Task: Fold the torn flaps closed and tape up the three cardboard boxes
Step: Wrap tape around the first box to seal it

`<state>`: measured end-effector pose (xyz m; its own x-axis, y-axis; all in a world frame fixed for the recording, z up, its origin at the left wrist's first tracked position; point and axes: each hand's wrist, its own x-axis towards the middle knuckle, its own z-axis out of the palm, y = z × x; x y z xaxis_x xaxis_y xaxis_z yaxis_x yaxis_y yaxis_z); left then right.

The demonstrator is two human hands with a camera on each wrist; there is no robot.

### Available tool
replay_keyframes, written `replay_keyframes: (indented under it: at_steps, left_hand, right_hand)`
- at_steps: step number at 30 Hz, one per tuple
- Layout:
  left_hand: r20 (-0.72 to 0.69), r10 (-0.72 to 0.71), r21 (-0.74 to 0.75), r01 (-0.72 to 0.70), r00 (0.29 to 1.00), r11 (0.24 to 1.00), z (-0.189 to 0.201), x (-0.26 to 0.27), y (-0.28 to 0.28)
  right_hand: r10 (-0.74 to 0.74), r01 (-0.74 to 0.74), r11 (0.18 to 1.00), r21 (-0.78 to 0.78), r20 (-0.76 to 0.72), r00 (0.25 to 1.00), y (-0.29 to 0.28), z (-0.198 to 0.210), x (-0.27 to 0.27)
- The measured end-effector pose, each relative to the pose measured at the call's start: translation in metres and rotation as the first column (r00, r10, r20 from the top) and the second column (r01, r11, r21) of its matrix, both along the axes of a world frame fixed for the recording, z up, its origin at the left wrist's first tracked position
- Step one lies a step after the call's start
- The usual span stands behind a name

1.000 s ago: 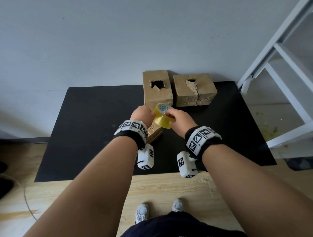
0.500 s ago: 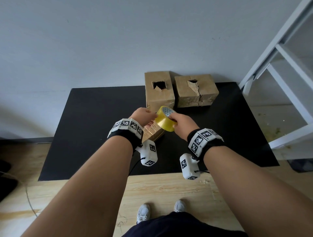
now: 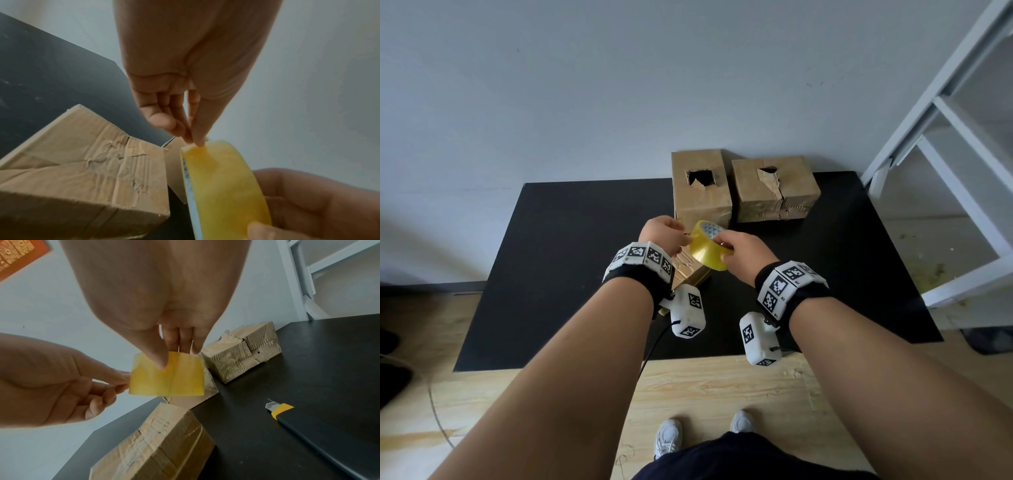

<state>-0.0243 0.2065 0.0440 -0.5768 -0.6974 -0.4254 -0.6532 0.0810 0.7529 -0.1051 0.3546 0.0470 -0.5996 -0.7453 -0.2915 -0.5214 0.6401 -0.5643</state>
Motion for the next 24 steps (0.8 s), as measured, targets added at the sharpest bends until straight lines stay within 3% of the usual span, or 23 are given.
replay_keyframes:
  at_steps: [10,14,18,24]
  left_hand:
    - [0.015,0.023,-0.119,-0.021,1.0,0.993,0.0,-0.004,0.001]
    - [0.074,-0.054,-0.192,0.067,0.996,0.979,-0.003,-0.004,0.007]
    - [0.063,-0.13,-0.167,0.139,0.989,0.976,-0.002,-0.004,0.009]
    - [0.022,-0.195,-0.19,0.196,0.98,0.962,0.001,-0.008,0.017]
  right_hand:
    - [0.043,-0.043,0.998,0.036,-0.005,0.999,-0.005,0.005,0.003]
    - [0.11,-0.1,0.986,0.134,-0.076,0.991,-0.003,-0.001,0.003]
    - [0.144,-0.111,0.969,0.222,-0.14,0.98,-0.002,-0.008,0.0]
    - [0.051,-0.026,0.961,0.276,-0.086,0.995,-0.004,-0.012,-0.006]
